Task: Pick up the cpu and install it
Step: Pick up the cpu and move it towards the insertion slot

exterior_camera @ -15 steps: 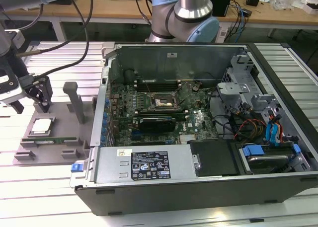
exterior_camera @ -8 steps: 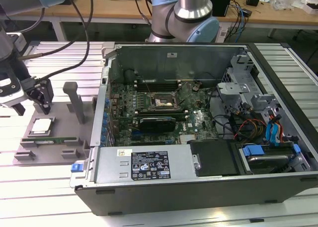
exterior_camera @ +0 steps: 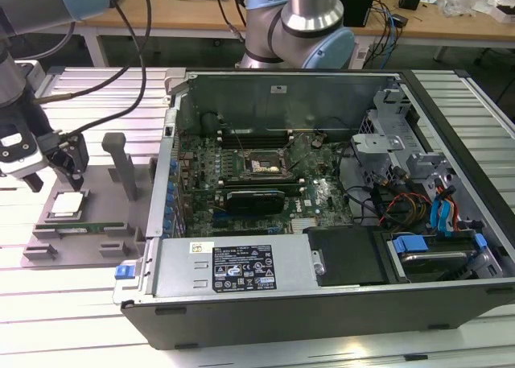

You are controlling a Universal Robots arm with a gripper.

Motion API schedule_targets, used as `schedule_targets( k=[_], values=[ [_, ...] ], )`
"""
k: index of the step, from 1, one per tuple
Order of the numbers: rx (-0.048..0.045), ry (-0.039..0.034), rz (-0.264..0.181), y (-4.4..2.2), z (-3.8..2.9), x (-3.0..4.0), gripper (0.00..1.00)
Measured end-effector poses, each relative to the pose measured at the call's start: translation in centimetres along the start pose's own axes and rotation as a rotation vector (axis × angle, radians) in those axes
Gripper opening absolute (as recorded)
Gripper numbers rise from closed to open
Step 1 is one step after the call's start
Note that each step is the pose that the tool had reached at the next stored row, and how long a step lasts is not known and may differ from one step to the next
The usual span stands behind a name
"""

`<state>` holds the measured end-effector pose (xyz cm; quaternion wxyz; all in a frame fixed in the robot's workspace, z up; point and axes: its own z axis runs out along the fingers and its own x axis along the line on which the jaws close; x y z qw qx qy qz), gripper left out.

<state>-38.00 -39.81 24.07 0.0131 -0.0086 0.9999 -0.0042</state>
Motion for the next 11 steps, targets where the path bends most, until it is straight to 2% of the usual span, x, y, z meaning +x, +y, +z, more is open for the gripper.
schedule_targets(
  k=[5,7,9,11],
  values=[
    [0.0083,0.0001,-0.013,0.29,0.33,0.0,0.67],
    [0.0084,0.0,-0.013,0.36,0.4,-0.01,0.67],
    [0.0085,0.0001,-0.012,0.39,0.91,0.02,0.67],
    [0.0085,0.0001,-0.012,0.39,1.05,0.02,0.67]
  ],
)
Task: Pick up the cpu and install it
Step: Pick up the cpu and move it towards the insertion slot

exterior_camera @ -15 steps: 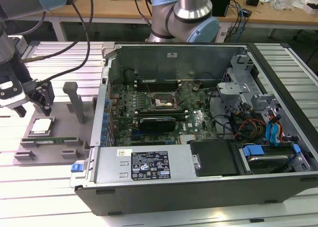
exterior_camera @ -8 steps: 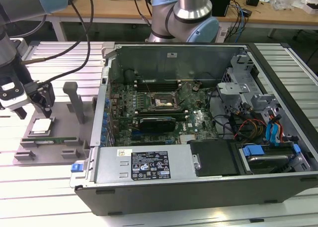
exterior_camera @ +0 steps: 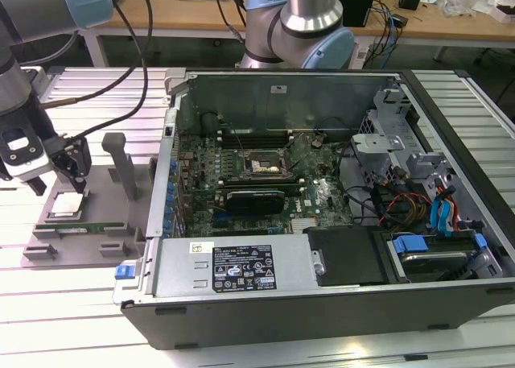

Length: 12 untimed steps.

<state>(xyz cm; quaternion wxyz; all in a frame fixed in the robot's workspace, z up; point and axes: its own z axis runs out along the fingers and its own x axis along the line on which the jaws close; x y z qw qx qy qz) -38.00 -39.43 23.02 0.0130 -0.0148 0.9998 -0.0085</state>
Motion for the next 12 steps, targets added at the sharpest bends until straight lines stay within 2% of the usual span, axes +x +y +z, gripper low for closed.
schedule_targets(
  k=[12],
  values=[
    [-0.0001,-0.0001,0.0,0.01,0.41,0.01,0.67]
  ],
)
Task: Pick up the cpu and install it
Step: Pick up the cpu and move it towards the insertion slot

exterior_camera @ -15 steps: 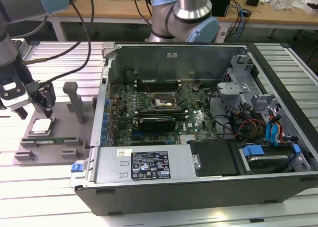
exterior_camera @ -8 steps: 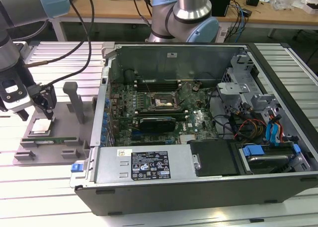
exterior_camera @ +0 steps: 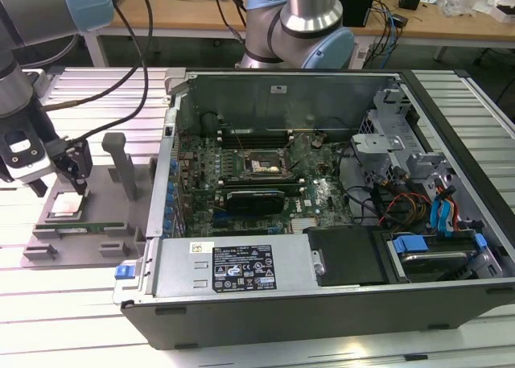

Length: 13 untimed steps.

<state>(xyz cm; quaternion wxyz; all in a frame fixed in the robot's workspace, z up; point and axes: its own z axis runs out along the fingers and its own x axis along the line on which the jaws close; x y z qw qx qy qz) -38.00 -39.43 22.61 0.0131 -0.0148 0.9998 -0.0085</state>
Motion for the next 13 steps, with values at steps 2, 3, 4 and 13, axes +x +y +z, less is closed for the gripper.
schedule_targets(
  k=[2,3,4,13],
  values=[
    [0.0,0.0001,0.0,0.0,0.06,0.0,0.67],
    [0.0,0.0001,0.0,0.0,0.1,0.0,0.67],
    [0.0,0.0,0.0,0.0,0.14,0.0,0.67],
    [0.001,0.0,-0.001,0.02,1.4,0.04,0.67]
  ],
)
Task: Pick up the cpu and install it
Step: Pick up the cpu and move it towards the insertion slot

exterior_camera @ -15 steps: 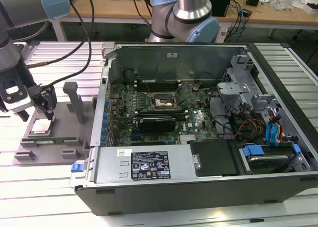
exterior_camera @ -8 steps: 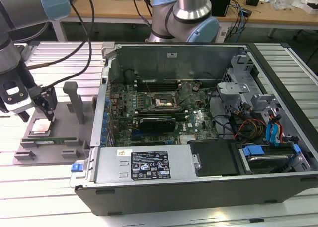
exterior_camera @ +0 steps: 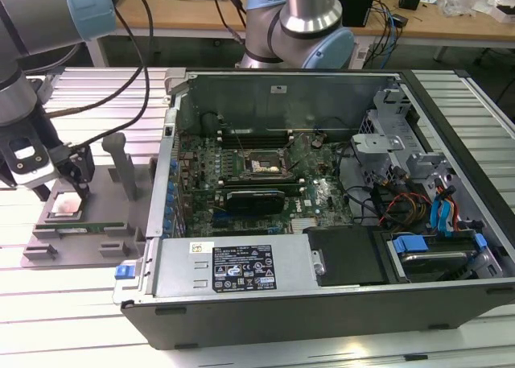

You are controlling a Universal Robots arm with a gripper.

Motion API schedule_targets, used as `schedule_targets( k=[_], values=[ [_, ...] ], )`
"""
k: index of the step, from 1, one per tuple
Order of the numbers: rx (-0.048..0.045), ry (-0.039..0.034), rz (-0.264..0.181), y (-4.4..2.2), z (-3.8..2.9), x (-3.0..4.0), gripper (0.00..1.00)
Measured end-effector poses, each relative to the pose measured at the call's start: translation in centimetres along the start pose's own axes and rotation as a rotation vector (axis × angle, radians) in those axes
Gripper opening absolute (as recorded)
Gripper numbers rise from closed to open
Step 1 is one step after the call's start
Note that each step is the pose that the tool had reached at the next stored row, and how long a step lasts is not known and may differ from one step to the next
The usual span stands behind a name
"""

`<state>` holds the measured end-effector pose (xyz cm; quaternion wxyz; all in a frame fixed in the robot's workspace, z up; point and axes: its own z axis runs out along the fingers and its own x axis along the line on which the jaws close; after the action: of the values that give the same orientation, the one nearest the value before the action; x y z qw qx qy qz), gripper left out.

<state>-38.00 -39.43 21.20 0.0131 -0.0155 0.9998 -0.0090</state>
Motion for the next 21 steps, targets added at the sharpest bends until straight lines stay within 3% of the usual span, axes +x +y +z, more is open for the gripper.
schedule_targets(
  k=[10,21],
  values=[
    [-0.0001,-0.0001,-0.002,0.18,1.55,0.23,0.67],
    [0.0,0.0001,-0.002,0.2,2.12,0.37,0.67]
  ],
)
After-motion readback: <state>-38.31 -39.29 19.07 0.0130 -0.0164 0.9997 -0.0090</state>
